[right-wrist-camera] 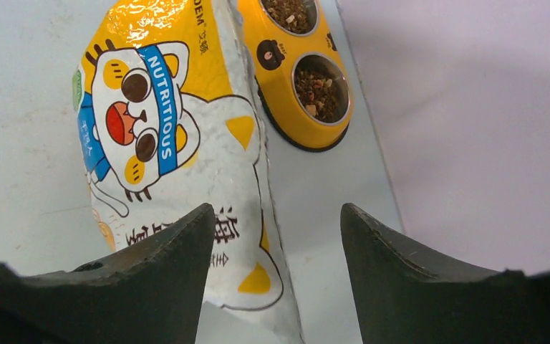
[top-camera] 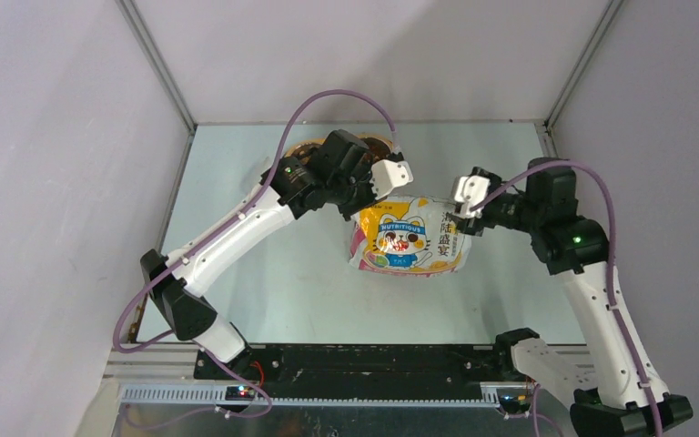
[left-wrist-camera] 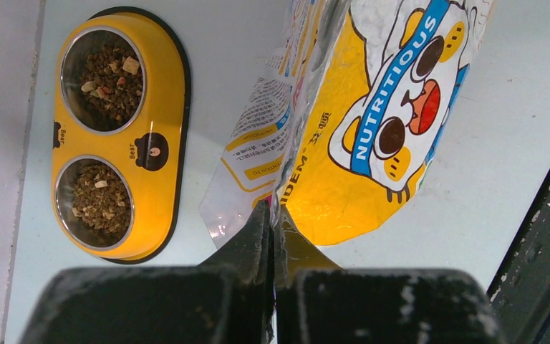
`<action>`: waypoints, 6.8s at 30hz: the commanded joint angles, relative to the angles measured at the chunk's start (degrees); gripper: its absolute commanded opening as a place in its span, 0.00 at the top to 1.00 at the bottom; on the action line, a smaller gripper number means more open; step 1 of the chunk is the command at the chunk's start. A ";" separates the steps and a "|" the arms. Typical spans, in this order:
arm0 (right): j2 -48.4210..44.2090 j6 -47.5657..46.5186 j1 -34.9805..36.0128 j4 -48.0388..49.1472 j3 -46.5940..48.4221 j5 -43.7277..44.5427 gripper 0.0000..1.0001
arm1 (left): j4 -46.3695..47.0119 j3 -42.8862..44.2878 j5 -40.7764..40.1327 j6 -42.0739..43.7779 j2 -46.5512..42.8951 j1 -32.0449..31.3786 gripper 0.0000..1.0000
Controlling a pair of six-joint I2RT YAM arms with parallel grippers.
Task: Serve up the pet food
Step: Close the pet food bag at the center of the board.
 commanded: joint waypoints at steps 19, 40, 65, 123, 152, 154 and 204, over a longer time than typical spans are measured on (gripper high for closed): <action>10.72 5.85 2.66 -4.47 8.42 -6.81 1.00 | 4.51 2.64 -1.42 -0.84 -3.68 1.05 0.90; -4.59 -1.74 1.54 2.65 -5.69 7.33 0.35 | -0.30 12.82 5.38 2.62 4.82 -8.93 0.20; -7.72 -2.10 -3.47 1.54 -7.25 3.46 0.39 | 5.10 15.00 7.28 -0.08 11.40 -12.22 0.47; 8.21 1.27 -6.73 -14.74 8.45 -16.67 1.00 | 2.24 5.27 11.35 0.24 1.07 -4.52 1.00; 3.10 5.67 2.23 0.96 -2.44 -6.33 1.00 | 1.34 5.16 15.27 -0.32 0.34 -3.49 1.00; 6.85 7.17 -1.88 -3.88 2.91 -12.86 1.00 | 0.85 5.70 15.19 0.14 -0.20 -3.42 1.00; 10.99 -6.05 -12.65 -24.68 11.64 -14.90 0.43 | 1.26 4.41 14.27 -0.04 -2.09 -2.35 1.00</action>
